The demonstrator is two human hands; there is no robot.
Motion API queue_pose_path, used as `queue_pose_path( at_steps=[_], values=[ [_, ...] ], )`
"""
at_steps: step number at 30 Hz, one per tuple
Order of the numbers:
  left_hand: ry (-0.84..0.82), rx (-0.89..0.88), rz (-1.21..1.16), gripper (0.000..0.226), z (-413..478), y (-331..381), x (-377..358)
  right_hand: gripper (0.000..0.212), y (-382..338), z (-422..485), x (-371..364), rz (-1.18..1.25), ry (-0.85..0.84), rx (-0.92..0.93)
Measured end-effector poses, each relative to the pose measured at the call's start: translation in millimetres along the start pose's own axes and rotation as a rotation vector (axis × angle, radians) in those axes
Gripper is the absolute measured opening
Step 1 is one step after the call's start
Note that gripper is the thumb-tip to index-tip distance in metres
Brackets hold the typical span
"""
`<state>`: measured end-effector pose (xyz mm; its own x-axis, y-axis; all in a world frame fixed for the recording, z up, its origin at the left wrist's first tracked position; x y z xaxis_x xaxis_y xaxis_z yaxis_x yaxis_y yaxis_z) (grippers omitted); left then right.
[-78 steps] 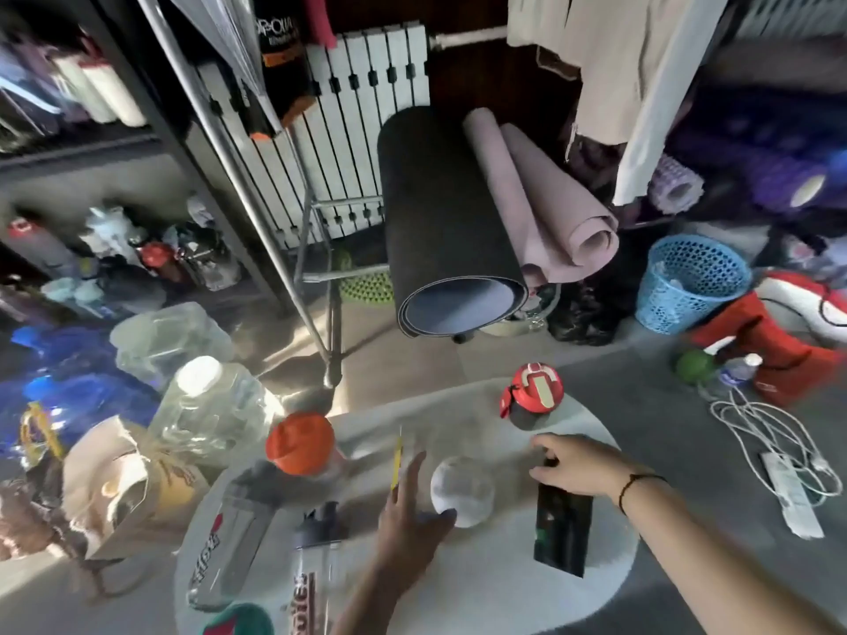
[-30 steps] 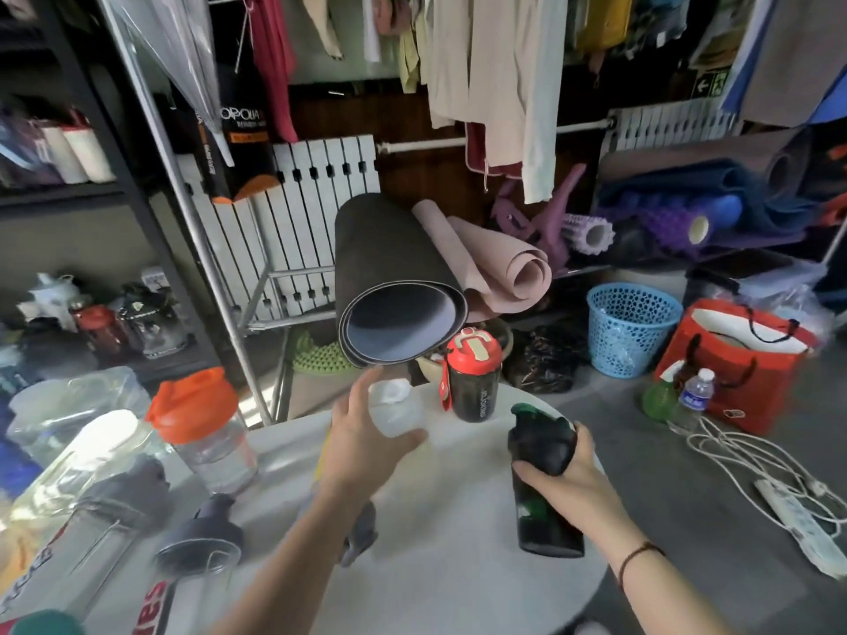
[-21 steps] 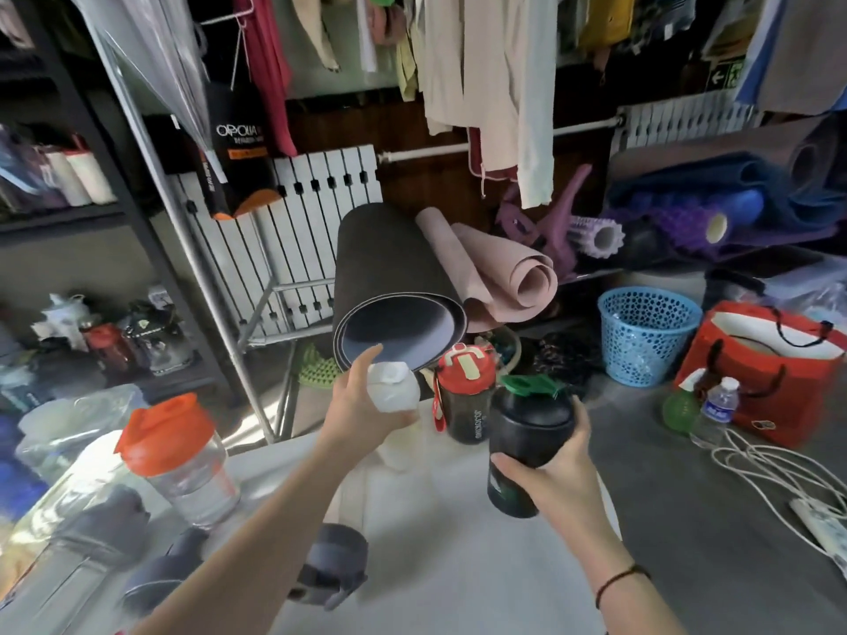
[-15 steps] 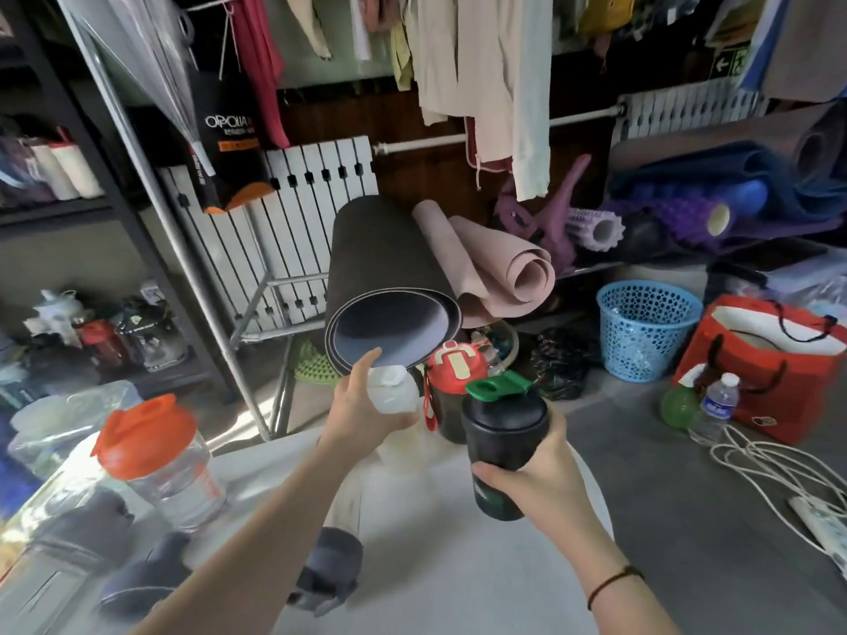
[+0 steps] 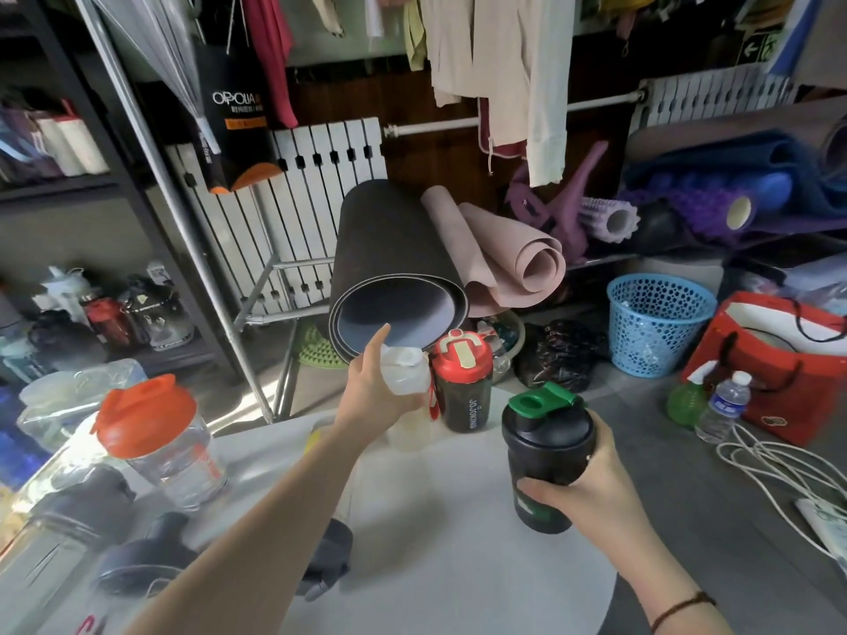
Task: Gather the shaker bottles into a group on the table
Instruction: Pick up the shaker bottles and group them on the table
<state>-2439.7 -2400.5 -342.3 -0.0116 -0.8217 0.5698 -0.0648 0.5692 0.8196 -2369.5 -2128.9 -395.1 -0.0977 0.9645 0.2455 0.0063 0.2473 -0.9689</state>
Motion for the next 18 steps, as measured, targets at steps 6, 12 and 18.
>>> queue_pose_path(
  at_steps=[6,12,18],
  values=[
    [0.02,-0.057,0.021,0.119,0,-1,0,0.1,12,0,4,0.069,-0.01,-0.038],
    [0.026,-0.138,-0.045,0.111,-12,-10,23,0.103,19,11,-8,0.089,-0.007,-0.041],
    [0.25,0.121,0.285,0.061,-35,-49,76,0.102,19,20,-19,0.025,0.062,-0.048]
  ],
)
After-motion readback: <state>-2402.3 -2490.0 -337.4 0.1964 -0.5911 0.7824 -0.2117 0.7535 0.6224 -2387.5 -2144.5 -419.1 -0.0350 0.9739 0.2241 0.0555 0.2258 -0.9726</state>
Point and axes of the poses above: each hand's wrist, its own z-axis towards the middle knuckle, its own x-axis out of the back of the hand, y = z × x, the point moved 6 cm from there along z, towards the middle knuckle, and after that the axes turned 12 degrees about -y, right-handed, at the moved point
